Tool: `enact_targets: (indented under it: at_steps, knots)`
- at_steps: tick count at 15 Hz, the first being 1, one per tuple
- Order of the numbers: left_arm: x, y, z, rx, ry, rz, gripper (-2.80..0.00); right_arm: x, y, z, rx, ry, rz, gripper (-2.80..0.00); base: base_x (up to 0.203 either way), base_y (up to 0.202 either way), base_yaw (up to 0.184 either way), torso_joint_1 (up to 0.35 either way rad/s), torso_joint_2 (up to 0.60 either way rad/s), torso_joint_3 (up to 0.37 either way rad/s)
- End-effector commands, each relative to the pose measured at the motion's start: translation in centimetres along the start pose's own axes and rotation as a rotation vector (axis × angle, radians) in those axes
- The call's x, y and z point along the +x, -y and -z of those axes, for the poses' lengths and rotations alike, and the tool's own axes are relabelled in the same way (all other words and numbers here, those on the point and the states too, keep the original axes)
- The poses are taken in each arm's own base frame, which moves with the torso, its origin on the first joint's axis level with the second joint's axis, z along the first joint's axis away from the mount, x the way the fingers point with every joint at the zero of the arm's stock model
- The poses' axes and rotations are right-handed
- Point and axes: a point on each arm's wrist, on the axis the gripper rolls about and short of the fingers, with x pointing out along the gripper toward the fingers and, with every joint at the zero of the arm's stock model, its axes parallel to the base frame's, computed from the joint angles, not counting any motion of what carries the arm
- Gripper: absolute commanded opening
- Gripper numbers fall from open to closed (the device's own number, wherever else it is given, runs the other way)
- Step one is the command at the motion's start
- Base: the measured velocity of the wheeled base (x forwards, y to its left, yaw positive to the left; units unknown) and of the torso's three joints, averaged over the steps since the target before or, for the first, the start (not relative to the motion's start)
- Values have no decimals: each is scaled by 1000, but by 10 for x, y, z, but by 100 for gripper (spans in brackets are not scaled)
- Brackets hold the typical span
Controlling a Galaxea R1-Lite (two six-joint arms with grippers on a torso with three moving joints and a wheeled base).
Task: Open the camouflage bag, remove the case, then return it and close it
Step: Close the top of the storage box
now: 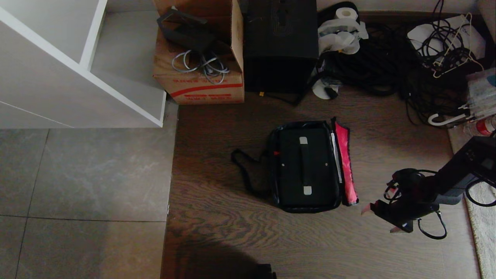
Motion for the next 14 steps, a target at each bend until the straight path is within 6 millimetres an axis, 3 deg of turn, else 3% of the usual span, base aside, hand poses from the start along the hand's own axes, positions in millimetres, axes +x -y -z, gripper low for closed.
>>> enact_targets:
  at_steps: [1,4,8,11,14]
  knots:
    - [0,0,0,0,0,0,-280,-4,-1,-1,-185,31,8,0,0,0,0,0,0,0]
    - [0,0,0,0,1,0,-280,-19,6,-3,-560,127,25,0,0,0,0,0,0,0]
    - [0,0,0,0,-1,0,-280,-16,16,15,-987,311,82,0,0,0,0,0,0,0]
    - [0,0,0,0,0,0,-280,-3,1,27,-1140,413,91,0,0,0,0,0,0,0]
    - [0,0,0,0,0,0,-280,3,-10,20,-1301,534,143,0,0,0,0,0,0,0]
